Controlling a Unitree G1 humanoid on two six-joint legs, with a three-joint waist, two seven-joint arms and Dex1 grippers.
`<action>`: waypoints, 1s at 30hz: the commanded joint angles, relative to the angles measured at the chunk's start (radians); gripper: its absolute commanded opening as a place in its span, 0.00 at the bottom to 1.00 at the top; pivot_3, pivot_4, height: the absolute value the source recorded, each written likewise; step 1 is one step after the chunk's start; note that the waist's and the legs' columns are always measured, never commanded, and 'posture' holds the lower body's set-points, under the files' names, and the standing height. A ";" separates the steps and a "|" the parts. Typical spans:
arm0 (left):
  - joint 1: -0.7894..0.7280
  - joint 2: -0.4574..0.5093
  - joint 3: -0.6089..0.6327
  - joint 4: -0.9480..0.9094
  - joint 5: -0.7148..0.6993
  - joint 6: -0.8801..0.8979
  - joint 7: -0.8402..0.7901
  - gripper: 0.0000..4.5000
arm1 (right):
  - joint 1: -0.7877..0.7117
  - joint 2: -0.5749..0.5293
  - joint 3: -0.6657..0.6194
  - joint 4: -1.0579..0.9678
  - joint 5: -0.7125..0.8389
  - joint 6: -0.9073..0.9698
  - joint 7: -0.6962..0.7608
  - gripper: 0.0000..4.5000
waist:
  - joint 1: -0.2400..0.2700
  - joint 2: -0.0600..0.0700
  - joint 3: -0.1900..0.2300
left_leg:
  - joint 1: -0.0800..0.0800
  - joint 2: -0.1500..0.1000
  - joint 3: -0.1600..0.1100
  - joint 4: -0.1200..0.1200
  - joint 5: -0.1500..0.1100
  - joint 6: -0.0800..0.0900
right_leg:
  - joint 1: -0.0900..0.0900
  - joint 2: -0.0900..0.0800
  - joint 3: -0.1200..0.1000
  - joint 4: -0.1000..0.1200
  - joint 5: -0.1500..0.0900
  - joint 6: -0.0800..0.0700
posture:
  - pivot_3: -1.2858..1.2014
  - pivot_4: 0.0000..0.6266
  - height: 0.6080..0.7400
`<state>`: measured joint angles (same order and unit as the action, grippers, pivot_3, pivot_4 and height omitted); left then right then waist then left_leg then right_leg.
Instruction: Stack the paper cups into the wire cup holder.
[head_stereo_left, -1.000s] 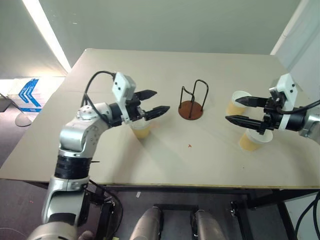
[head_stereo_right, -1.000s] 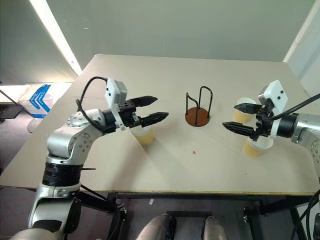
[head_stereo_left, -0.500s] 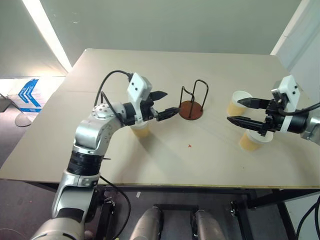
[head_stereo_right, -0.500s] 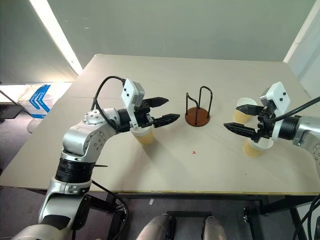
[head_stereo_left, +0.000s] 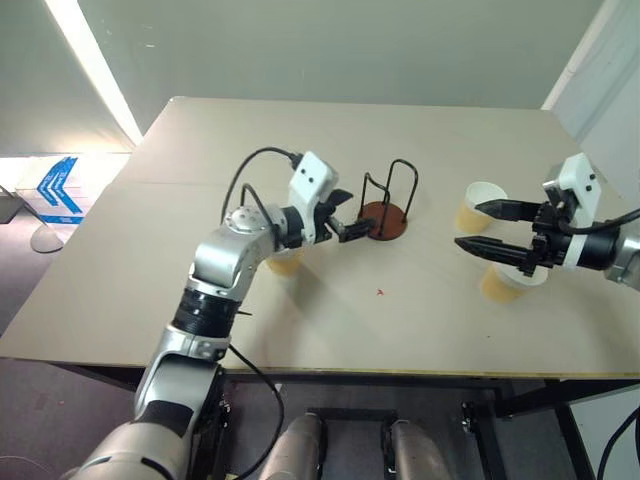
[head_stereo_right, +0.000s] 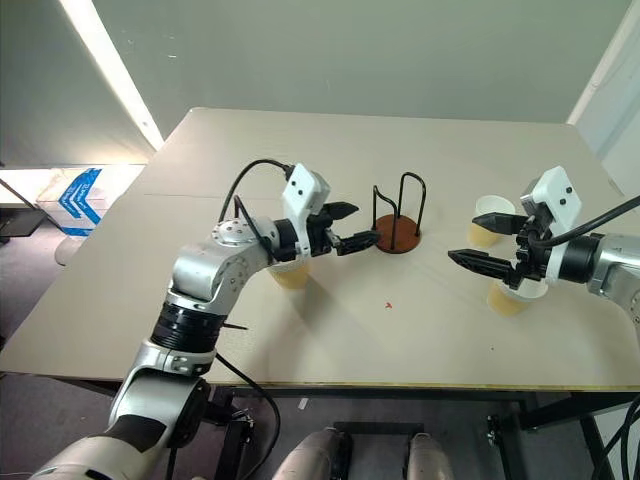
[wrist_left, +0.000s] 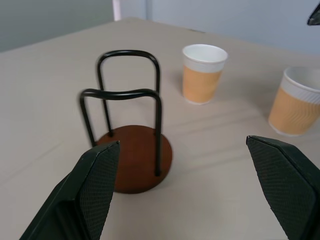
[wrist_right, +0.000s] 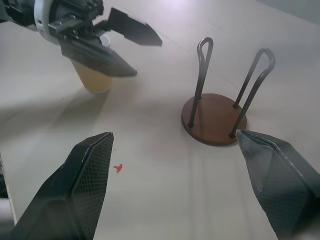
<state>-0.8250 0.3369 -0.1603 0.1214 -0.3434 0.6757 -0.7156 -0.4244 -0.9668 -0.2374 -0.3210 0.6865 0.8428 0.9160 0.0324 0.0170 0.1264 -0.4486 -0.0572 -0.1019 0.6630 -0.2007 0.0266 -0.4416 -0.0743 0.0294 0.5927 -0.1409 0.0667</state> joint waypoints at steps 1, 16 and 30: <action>-0.068 -0.034 -0.010 0.078 0.040 -0.035 0.014 0.98 | 0.005 -0.025 -0.062 -0.035 0.021 -0.002 -0.002 0.92 | 0.002 0.000 0.000 | 0.000 0.000 0.000 0.000 0.000 0.000 | 0.000 0.000 0.000 0.000 0.000 0.000 | 0.52 0.24 1.00; -0.288 -0.228 -0.027 0.526 0.173 -0.225 0.020 0.98 | 0.062 -0.027 -0.113 -0.093 0.046 0.017 -0.041 0.92 | 0.011 0.000 0.000 | -0.002 0.000 0.001 0.001 0.000 0.002 | 0.000 0.000 0.001 -0.002 0.006 0.012 | 0.52 0.24 1.00; -0.364 -0.304 0.010 0.712 0.223 -0.377 0.030 0.69 | 0.139 -0.021 -0.173 -0.152 0.080 0.028 -0.089 0.92 | 0.019 -0.001 0.000 | -0.003 -0.001 0.004 0.002 -0.001 0.002 | 0.000 -0.001 0.001 -0.002 0.003 0.017 | 0.52 0.24 1.00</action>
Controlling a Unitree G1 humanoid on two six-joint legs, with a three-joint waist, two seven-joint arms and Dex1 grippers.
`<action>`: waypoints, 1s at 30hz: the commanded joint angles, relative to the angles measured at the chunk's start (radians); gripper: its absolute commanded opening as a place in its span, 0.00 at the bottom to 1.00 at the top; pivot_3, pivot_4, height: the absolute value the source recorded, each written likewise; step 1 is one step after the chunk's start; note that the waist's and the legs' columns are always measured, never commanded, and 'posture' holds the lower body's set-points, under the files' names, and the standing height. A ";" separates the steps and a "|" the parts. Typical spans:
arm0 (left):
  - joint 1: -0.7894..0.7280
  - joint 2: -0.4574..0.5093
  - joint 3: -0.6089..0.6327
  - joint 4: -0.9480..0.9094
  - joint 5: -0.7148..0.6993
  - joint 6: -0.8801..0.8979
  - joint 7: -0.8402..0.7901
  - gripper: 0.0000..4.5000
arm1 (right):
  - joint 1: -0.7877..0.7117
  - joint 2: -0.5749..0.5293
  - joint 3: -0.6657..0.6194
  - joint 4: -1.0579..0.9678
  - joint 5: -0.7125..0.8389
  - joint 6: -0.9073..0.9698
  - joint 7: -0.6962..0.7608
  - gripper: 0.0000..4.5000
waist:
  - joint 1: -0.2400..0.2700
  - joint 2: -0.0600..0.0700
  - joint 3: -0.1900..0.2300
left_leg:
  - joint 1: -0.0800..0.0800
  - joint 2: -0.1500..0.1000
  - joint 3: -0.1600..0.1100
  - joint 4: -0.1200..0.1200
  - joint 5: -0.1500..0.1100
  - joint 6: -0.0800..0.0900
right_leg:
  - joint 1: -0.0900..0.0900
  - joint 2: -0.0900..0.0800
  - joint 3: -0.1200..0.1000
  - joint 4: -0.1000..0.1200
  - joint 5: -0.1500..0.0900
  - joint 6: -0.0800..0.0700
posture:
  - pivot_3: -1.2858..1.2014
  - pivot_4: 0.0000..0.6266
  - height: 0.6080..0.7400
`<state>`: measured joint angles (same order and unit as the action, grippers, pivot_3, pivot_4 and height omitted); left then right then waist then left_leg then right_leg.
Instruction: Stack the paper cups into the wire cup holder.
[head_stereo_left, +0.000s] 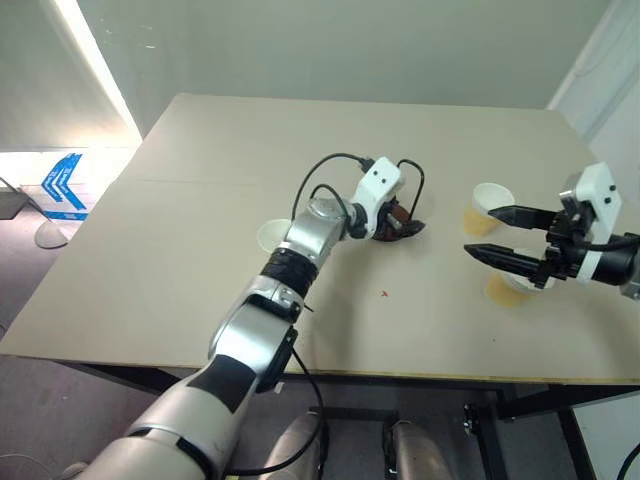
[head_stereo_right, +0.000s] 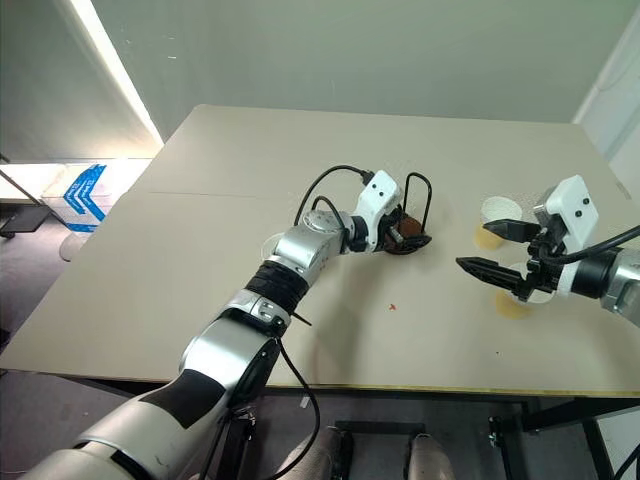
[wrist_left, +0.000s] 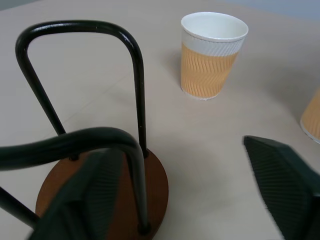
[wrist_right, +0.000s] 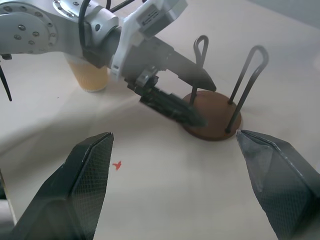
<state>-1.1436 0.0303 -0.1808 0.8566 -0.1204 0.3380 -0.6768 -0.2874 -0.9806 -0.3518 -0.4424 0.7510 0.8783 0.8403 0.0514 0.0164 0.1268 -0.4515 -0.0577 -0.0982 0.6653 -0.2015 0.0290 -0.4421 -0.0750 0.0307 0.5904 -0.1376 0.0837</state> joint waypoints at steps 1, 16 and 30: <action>-0.040 0.011 0.029 -0.030 0.001 -0.047 -0.026 0.61 | 0.004 -0.009 -0.059 -0.031 0.015 -0.011 -0.013 0.92 | 0.001 0.000 0.000 | 0.000 0.000 0.001 0.000 0.000 0.000 | 0.000 0.000 0.000 0.000 0.000 0.000 | 0.52 0.24 1.00; -0.005 0.088 0.061 -0.095 -0.028 -0.052 -0.168 0.01 | -0.010 -0.045 -0.037 -0.030 0.021 -0.013 0.028 0.92 | 0.001 0.000 0.000 | 0.000 0.000 0.001 0.001 0.000 0.001 | 0.000 0.000 0.001 0.000 0.000 0.001 | 0.52 0.24 1.00; 0.204 0.321 -0.127 -0.642 -0.142 0.112 -0.725 0.01 | 0.074 -0.190 -0.206 -0.090 0.152 0.074 0.160 0.92 | 0.002 0.000 0.000 | -0.001 -0.001 0.001 0.002 -0.002 0.001 | -0.001 0.000 0.001 0.001 -0.003 0.000 | 0.52 0.24 1.00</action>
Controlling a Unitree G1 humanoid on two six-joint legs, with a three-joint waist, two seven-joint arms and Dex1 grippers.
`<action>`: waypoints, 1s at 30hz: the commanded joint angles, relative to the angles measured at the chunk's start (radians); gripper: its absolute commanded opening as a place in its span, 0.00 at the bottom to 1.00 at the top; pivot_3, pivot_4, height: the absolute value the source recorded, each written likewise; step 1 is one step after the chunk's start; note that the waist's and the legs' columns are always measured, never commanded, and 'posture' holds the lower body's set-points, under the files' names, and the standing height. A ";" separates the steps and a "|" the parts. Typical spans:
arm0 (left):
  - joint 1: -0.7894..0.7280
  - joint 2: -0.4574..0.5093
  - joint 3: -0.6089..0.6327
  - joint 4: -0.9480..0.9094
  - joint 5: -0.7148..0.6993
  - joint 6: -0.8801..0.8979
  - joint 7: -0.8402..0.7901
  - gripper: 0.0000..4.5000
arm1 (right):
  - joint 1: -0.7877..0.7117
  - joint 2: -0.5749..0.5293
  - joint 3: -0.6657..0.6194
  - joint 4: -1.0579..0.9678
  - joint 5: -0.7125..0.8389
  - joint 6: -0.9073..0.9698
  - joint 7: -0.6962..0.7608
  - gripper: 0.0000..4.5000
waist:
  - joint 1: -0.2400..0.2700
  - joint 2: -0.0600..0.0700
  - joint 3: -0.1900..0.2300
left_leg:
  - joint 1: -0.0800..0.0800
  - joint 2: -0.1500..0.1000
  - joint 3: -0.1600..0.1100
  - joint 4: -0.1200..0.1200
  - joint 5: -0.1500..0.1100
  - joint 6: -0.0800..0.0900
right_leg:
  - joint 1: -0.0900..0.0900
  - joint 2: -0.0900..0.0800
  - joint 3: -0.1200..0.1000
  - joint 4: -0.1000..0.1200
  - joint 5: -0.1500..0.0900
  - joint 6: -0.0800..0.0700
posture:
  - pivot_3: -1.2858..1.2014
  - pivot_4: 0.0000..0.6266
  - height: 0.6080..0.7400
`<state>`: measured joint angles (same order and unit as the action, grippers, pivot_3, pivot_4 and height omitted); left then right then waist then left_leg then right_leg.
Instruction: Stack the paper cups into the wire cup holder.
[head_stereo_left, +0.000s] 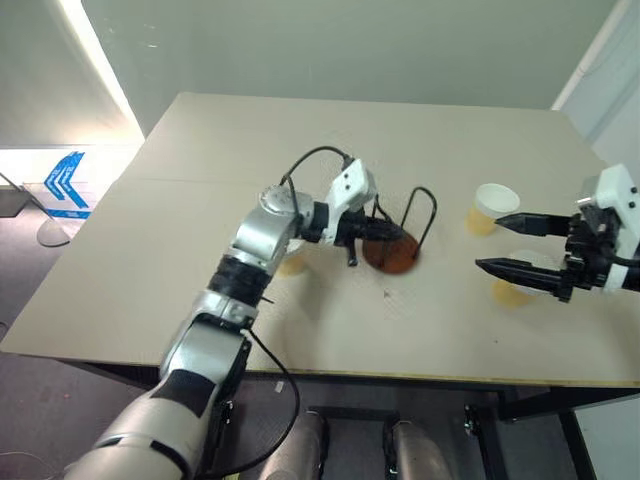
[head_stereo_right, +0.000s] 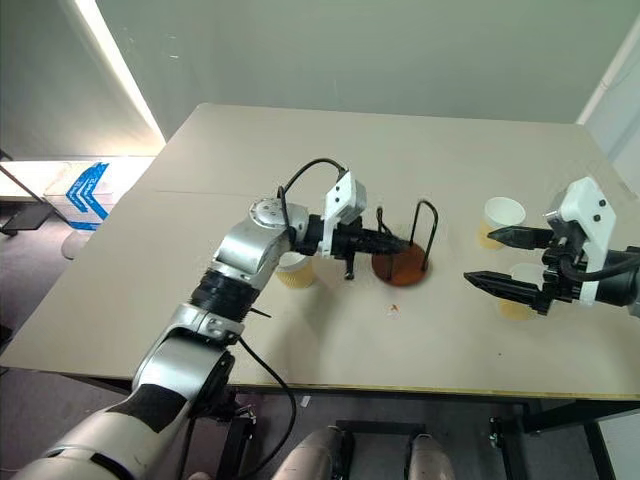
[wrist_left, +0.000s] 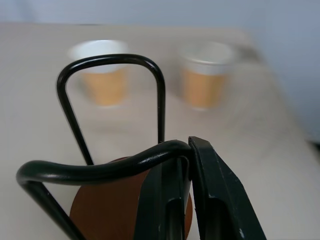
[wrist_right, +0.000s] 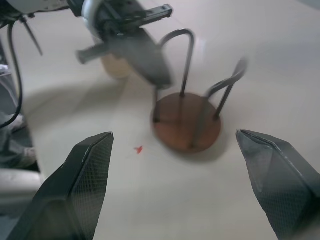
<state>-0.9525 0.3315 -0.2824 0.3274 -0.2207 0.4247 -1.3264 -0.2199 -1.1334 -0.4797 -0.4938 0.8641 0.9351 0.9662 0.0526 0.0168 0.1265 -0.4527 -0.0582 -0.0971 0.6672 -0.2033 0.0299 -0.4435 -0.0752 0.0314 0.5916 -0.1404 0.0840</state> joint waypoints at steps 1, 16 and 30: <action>0.023 0.027 -0.033 -0.128 -0.047 0.031 -0.089 0.01 | 0.016 -0.046 -0.088 -0.041 0.040 0.020 0.039 0.92 | 0.001 0.000 0.000 | 0.000 0.000 0.000 0.000 0.000 0.000 | 0.000 0.000 0.000 0.000 0.000 -0.001 | 0.52 0.24 1.00; 0.059 0.000 -0.083 -0.014 0.039 -0.127 -0.045 0.01 | 0.049 -0.081 -0.121 -0.049 0.048 0.023 0.072 0.92 | -0.001 0.001 -0.001 | 0.001 0.000 -0.001 0.002 -0.005 0.011 | 0.001 0.000 0.001 0.001 -0.001 -0.004 | 0.52 0.24 1.00; 0.101 0.057 -0.113 -0.055 0.053 -0.189 -0.113 0.49 | 0.036 -0.108 -0.086 -0.041 0.038 0.005 0.100 0.92 | -0.004 0.002 -0.001 | 0.001 0.000 -0.001 0.002 -0.005 0.011 | 0.001 0.000 0.001 0.001 -0.004 -0.001 | 0.52 0.24 1.00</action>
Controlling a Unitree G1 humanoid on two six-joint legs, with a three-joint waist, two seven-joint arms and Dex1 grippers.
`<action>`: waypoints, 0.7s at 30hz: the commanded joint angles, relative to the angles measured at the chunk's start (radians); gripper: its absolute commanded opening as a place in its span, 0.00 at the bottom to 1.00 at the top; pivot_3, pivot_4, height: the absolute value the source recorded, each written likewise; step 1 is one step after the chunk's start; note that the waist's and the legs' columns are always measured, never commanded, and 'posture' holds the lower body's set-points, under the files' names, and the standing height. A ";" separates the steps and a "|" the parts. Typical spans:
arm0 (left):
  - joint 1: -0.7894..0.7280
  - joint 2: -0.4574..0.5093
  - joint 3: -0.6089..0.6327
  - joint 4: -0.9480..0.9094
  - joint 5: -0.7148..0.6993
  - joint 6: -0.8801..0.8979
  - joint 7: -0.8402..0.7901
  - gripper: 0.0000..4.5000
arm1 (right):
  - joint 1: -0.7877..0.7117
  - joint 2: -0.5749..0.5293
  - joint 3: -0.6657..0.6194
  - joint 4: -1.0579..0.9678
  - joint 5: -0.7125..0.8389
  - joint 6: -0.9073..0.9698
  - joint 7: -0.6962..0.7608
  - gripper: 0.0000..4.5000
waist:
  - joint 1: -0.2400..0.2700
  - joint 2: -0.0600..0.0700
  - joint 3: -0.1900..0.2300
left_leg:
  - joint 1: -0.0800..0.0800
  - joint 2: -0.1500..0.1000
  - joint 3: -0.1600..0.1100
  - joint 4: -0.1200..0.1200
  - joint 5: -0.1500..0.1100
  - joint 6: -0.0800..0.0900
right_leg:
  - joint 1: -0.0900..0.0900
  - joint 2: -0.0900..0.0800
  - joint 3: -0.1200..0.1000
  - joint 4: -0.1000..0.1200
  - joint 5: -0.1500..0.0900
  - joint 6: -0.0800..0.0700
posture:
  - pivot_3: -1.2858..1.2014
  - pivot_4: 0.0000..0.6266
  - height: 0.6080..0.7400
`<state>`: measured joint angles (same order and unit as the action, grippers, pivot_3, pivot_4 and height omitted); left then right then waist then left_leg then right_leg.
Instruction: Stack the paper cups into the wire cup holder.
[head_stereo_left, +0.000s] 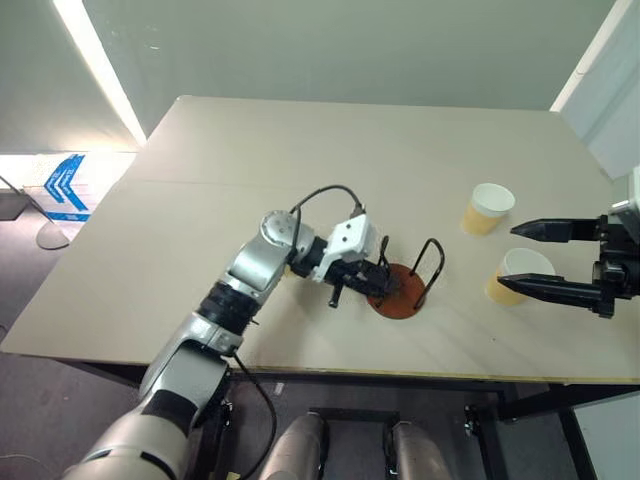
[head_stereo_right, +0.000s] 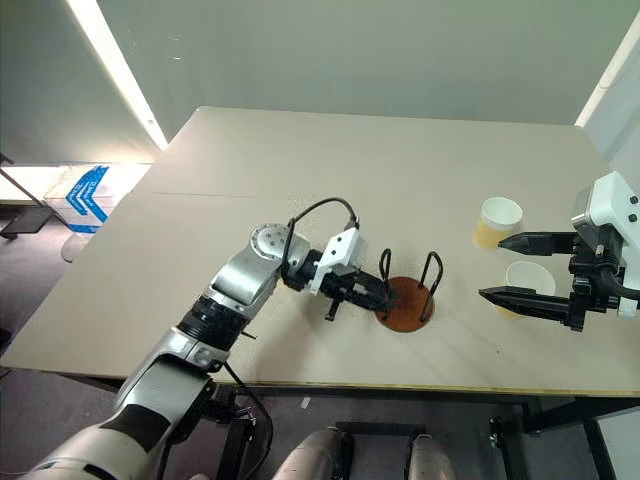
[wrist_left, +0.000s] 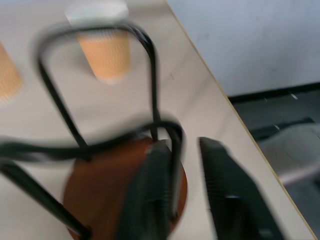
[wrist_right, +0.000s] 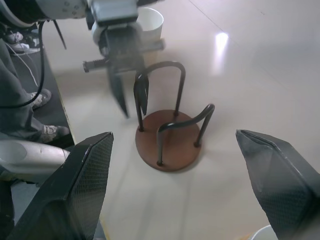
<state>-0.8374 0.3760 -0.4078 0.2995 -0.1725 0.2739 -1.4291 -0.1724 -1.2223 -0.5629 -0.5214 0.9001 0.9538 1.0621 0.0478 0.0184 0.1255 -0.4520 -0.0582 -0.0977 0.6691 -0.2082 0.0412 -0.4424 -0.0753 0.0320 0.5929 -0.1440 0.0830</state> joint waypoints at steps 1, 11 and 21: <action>-0.019 0.019 0.017 -0.019 0.014 -0.057 -0.004 0.57 | -0.010 -0.019 0.000 -0.013 0.000 -0.013 0.003 0.92 | 0.001 0.000 0.000 | -0.001 0.000 0.000 0.000 0.000 0.000 | 0.000 0.000 0.000 0.000 0.001 -0.002 | 0.52 0.24 1.00; -0.047 0.066 0.081 -0.037 0.001 -0.098 0.014 0.99 | -0.002 -0.014 0.021 0.000 -0.030 -0.022 -0.015 0.92 | 0.000 0.000 0.000 | -0.001 0.000 0.000 0.000 -0.001 0.000 | 0.000 0.000 0.000 0.000 0.001 -0.001 | 0.52 0.24 1.00; -0.010 0.157 0.165 -0.211 -0.082 0.013 0.029 0.99 | 0.013 0.011 0.041 0.012 -0.102 -0.054 -0.058 0.92 | -0.002 0.000 0.000 | -0.001 0.000 0.000 0.000 -0.001 -0.001 | -0.001 0.000 0.000 0.000 0.000 -0.002 | 0.52 0.24 1.00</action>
<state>-0.8444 0.5205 -0.2818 0.1410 -0.2221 0.2628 -1.4106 -0.1408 -1.2111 -0.5177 -0.5054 0.8083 0.9218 1.0209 0.0456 0.0184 0.1255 -0.4525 -0.0583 -0.0976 0.6690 -0.2095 0.0405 -0.4431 -0.0754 0.0317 0.5926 -0.1443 0.0805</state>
